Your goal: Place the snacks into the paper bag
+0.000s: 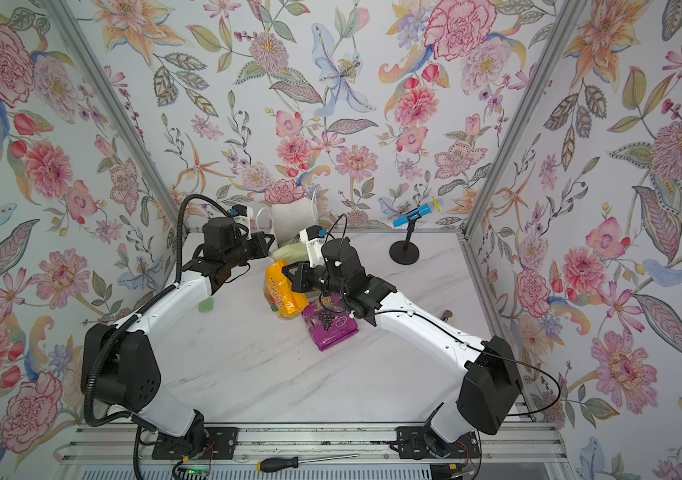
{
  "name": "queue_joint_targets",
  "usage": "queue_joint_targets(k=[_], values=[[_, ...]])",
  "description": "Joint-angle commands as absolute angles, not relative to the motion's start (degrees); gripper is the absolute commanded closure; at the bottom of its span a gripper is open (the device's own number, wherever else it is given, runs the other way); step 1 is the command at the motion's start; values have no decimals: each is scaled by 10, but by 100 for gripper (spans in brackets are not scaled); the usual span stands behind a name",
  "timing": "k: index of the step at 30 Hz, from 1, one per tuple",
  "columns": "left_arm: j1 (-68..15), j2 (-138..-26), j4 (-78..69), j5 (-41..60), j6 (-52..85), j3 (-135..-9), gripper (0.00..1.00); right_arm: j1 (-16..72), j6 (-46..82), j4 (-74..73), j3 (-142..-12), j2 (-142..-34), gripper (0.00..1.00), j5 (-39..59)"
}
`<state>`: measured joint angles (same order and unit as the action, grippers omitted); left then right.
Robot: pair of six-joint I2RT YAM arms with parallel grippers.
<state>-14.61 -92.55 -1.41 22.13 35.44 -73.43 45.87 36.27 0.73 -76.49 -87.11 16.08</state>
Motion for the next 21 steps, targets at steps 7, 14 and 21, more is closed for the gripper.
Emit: queue_joint_targets(k=[7,14,21], values=[[-143,-900,-32,234,360,-724,100,409,373,1,-737,-809,100,200],[-143,-901,-37,234,364,-725,100,345,444,-44,-648,-784,100,262],[-143,-903,-39,238,368,-724,100,279,508,-81,-536,-763,100,290]])
